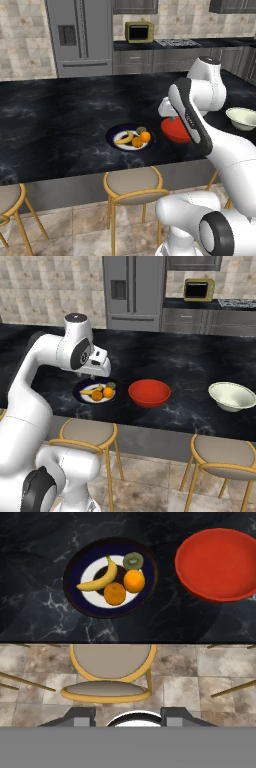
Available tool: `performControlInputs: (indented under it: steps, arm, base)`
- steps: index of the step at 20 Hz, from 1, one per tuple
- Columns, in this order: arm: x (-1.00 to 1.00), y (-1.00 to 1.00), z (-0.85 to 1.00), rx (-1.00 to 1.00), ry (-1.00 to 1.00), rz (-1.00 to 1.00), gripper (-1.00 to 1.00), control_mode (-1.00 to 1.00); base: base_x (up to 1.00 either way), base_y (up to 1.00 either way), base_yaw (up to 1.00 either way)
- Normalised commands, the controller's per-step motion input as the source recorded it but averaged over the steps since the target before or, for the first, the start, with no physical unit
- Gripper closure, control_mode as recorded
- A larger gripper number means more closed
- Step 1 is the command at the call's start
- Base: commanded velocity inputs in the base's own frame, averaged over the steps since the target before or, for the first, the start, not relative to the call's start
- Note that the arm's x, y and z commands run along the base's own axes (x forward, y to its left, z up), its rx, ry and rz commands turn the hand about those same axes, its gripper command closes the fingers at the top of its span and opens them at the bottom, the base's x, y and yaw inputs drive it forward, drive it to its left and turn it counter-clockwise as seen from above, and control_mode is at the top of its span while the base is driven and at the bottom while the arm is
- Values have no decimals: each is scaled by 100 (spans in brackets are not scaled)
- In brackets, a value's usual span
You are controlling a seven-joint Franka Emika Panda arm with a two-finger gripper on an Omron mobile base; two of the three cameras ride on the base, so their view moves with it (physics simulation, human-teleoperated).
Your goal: Take the fruits from the plate on the dining counter and place two fruits in each bowl.
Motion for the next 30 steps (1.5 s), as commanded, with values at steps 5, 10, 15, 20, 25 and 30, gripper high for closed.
performControlInputs:
  steps: [5, 10, 15, 20, 25, 30]
  arm:
    - [-2, 0, 0, 0, 0, 0, -100, -100]
    - [-4, 8, -37, -8, 0, -1, -100, -100]
    - [20, 30, -39, -5, 1, 0, -100, -100]
    - [36, 41, -28, 0, 0, -10, -100, -100]
    - [45, 39, -16, 0, 2, -30, -100, -100]
    - [47, 30, -12, 1, 1, -38, -100, -100]
  base:
    - [0, 0, 0]
    - [0, 0, 0]
    - [0, 0, 0]
    - [0, 0, 0]
    - [0, 0, 0]
    - [0, 0, 0]
